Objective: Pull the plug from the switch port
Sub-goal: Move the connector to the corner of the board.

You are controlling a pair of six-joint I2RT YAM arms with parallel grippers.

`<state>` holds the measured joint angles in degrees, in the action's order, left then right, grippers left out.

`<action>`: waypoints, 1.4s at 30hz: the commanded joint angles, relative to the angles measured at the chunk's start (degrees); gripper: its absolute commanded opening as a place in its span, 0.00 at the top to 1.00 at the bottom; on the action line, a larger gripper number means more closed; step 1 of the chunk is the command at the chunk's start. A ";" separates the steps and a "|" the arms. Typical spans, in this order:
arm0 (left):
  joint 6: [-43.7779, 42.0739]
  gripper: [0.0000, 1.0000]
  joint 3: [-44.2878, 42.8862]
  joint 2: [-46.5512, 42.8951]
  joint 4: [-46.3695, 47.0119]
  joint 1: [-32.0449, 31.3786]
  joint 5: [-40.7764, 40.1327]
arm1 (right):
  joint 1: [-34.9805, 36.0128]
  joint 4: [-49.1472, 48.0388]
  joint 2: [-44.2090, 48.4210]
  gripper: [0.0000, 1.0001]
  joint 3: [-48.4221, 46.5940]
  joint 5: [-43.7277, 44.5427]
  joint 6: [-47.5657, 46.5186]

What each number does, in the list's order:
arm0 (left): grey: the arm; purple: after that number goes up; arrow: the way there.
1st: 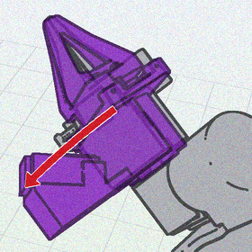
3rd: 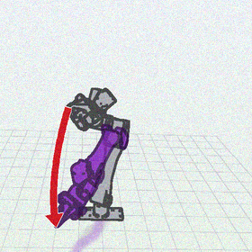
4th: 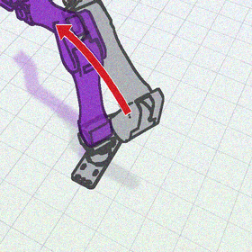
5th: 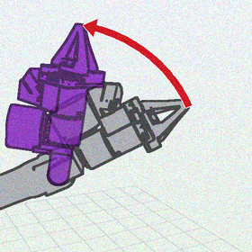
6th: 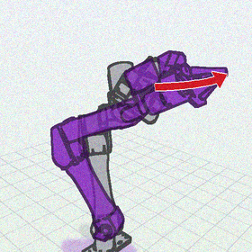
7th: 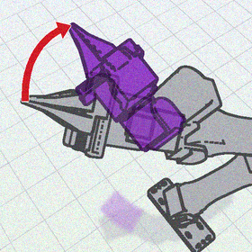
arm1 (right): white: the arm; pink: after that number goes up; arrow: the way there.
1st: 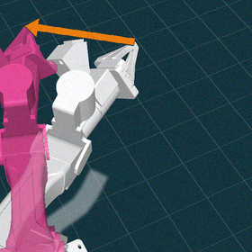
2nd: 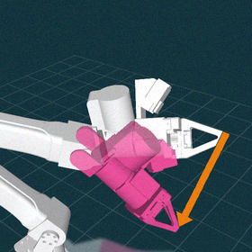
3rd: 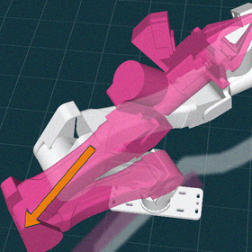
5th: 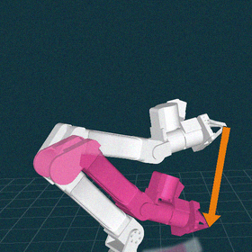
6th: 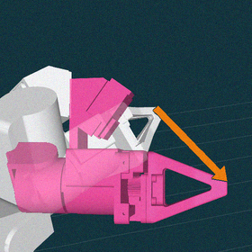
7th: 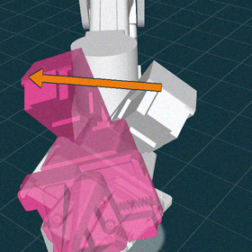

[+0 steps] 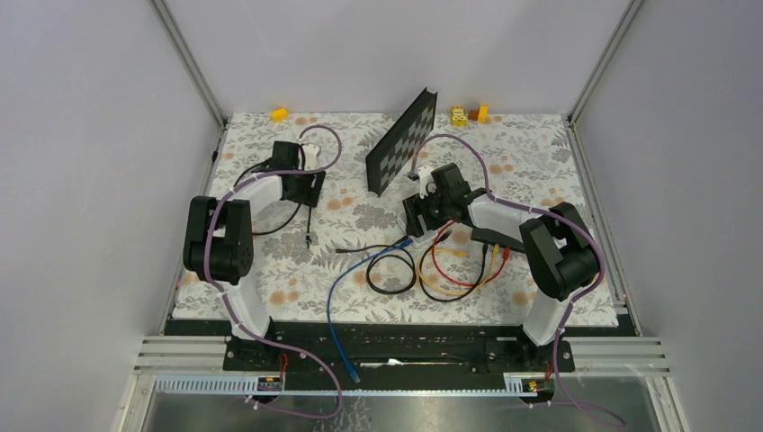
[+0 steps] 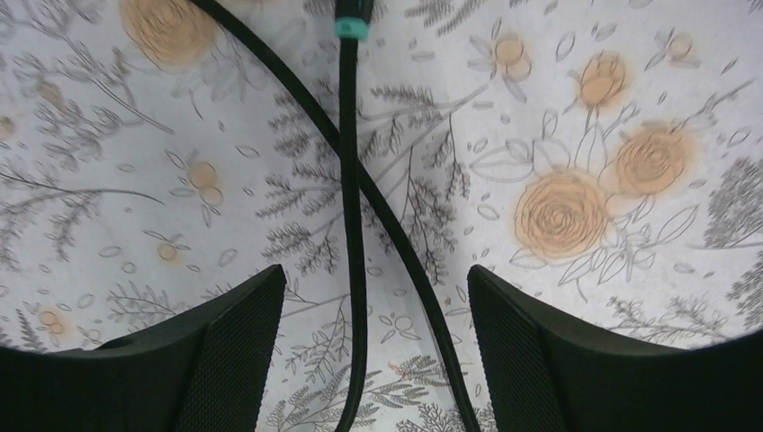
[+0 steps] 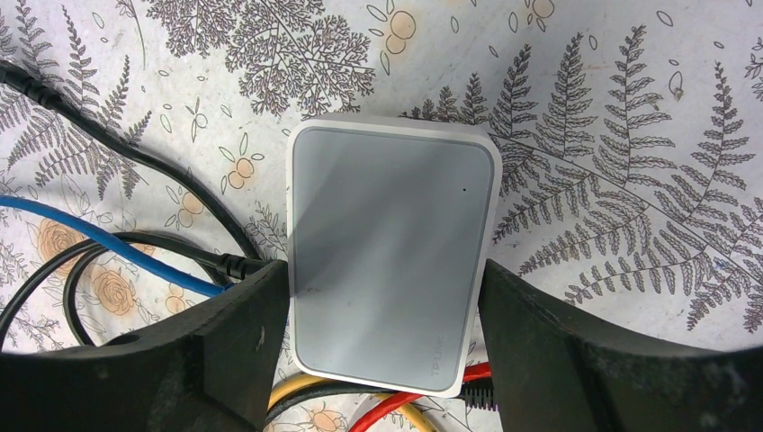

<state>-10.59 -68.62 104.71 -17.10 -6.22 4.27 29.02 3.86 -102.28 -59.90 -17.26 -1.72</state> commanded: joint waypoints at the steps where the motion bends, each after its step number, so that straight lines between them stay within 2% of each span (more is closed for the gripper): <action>1: -1.41 0.26 1.92 -0.58 1.67 0.46 0.02 | -0.41 -0.10 0.55 0.21 -1.71 -1.73 -0.30; 11: -2.56 0.42 1.47 2.03 0.43 1.85 2.03 | -0.34 -0.16 0.73 0.21 -1.54 -1.97 -0.48; 18: -2.60 0.46 0.21 4.12 -0.26 2.94 3.54 | -0.37 -0.19 0.20 0.21 -1.71 -2.25 -0.48; 26: -1.86 0.78 -7.67 10.35 -1.58 4.90 3.95 | -0.36 -0.14 0.07 0.21 -1.89 -2.38 -0.39; 33: -1.25 0.90 -22.00 19.01 -4.67 5.08 4.11 | -0.36 -0.08 0.15 0.21 -2.06 -2.43 -0.35; 37: 0.05 0.88 -29.05 22.70 -7.45 4.90 4.98 | -0.34 -0.08 0.61 0.21 -1.81 -2.01 -0.63; 38: 0.11 0.83 -29.18 22.65 -7.43 4.83 5.05 | -0.32 0.04 0.71 0.21 -1.80 -1.95 -0.73; 42: 0.52 0.55 -27.43 20.38 -7.01 4.81 5.93 | -0.31 0.19 0.79 0.20 -1.95 -1.52 -0.98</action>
<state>-11.00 -95.59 126.93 -22.61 -1.37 8.40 29.02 4.03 -102.28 -59.92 -17.69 -1.89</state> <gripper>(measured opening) 0.359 0.799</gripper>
